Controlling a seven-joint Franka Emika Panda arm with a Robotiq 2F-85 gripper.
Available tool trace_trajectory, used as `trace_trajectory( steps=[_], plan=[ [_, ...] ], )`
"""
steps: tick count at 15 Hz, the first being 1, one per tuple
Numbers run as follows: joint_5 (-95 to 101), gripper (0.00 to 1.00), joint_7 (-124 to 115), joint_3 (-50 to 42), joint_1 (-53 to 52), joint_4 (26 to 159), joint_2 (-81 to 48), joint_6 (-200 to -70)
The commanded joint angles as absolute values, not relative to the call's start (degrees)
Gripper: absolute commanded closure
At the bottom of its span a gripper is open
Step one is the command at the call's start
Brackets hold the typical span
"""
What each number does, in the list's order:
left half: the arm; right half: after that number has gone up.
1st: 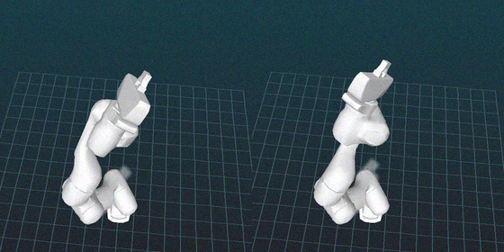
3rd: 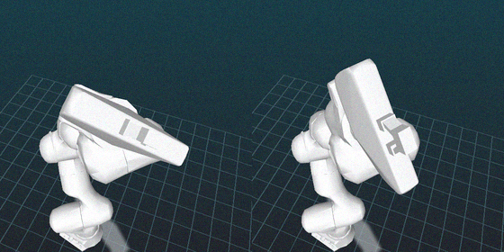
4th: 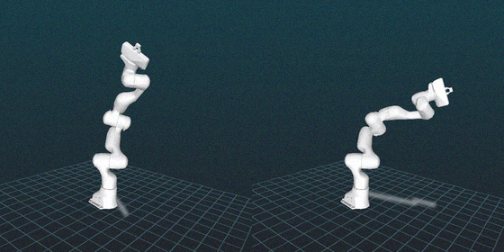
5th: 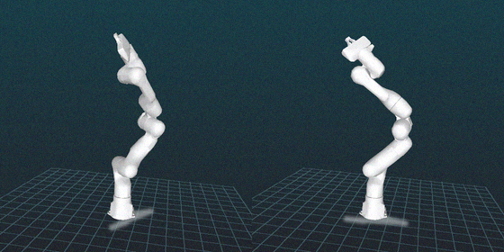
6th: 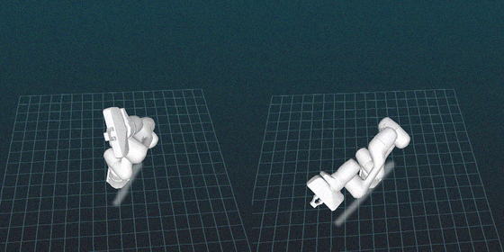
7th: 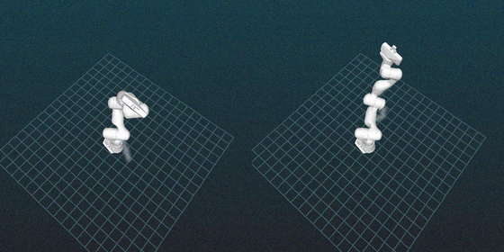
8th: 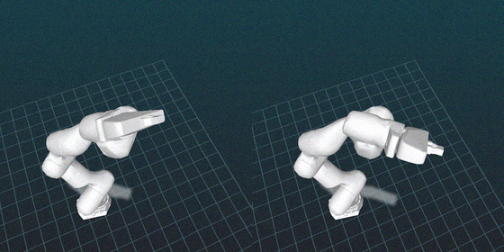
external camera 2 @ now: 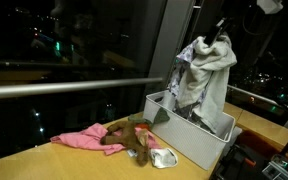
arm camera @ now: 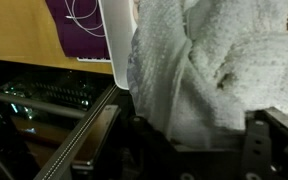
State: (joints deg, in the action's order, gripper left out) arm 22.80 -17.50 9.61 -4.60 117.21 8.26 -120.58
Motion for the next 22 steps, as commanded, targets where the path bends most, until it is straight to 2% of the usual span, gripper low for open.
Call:
trace_trajectory(
  steps=[1, 2, 4, 13, 14, 22],
  plan=[
    [22.8, 1.0, -18.7, 9.8, -5.3, 119.2, 6.7, -123.4],
    [22.7, 0.75, -18.7, 9.9, -5.6, 119.5, 6.1, -123.6],
    [22.9, 0.67, -19.1, 9.9, -6.0, 120.0, 5.6, -123.9],
    [22.7, 0.03, -19.2, 9.1, -5.9, 123.2, 7.5, -124.5],
    [22.8, 0.0, -19.3, 9.0, -5.8, 123.7, 7.7, -124.6],
    [23.0, 0.0, -19.7, 9.4, -5.9, 125.0, 7.8, -123.9]
  ],
)
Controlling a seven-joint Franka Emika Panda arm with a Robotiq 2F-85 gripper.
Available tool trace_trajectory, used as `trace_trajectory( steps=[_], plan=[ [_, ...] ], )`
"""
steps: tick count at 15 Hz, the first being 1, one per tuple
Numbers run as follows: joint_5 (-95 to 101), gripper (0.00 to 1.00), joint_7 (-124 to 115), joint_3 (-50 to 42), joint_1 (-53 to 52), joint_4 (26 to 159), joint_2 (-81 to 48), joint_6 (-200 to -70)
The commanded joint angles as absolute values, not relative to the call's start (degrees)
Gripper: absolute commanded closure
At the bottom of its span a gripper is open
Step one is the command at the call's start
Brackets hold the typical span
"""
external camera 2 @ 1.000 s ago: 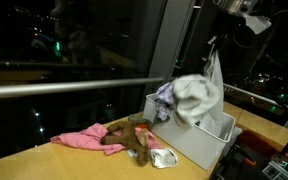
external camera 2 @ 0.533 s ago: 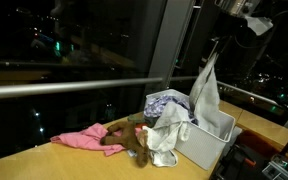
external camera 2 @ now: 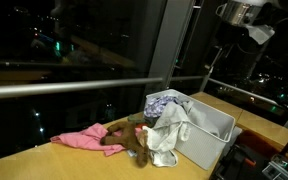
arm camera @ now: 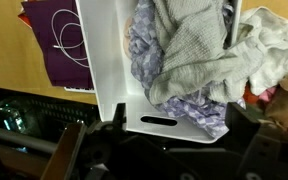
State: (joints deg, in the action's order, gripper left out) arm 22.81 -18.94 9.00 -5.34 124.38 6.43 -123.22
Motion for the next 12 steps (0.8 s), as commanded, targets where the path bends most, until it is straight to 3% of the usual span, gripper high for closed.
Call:
trace_trajectory(
  steps=[1, 12],
  plan=[
    [23.2, 0.0, -20.0, 9.9, -6.2, 124.5, 7.4, -123.6],
    [30.8, 0.0, -25.3, 16.7, -14.5, 111.6, -6.8, -117.8]
  ],
)
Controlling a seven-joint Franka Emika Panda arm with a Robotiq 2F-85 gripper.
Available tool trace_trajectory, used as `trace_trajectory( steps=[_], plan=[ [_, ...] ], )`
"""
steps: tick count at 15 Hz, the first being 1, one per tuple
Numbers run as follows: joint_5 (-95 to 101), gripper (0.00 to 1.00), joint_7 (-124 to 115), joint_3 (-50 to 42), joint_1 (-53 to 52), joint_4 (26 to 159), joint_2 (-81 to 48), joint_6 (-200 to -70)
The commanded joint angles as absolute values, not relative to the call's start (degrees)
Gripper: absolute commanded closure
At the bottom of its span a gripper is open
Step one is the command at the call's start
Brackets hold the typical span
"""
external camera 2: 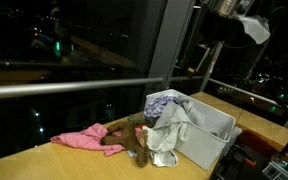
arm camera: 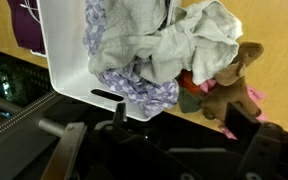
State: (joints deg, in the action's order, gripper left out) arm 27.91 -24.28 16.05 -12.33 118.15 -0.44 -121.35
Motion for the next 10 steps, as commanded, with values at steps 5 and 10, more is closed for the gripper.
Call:
trace_trajectory(
  steps=[5, 10],
  plan=[
    [32.8, 0.0, -23.6, 15.2, -18.9, 104.2, -14.5, -114.3],
    [32.8, 0.0, -22.3, 13.1, -20.4, 101.8, -18.6, -114.2]
  ],
)
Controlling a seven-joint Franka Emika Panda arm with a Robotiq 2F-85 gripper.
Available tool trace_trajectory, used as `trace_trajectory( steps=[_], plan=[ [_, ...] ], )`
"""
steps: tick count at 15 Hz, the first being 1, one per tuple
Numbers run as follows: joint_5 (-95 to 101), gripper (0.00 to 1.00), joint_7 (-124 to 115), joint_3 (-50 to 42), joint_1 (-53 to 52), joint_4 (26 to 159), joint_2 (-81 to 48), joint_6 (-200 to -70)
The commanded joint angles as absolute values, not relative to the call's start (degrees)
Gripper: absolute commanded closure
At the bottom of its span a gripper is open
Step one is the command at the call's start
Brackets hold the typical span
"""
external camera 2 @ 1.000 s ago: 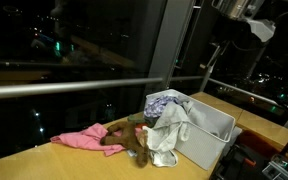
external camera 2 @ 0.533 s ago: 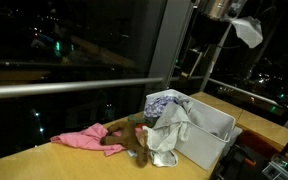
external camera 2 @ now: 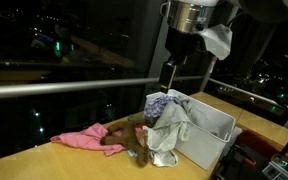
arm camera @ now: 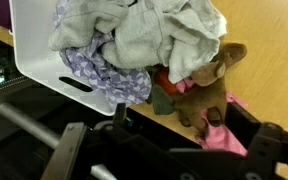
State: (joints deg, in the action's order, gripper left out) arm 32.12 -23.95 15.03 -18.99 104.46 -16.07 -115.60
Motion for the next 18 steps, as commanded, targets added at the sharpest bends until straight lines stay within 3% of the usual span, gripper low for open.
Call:
trace_trajectory(
  steps=[1, 18],
  plan=[
    [32.9, 0.0, -22.1, 12.7, -20.5, 101.7, -19.3, -114.5],
    [35.6, 0.0, -18.5, 6.4, -24.8, 102.8, -37.6, -116.5]
  ],
)
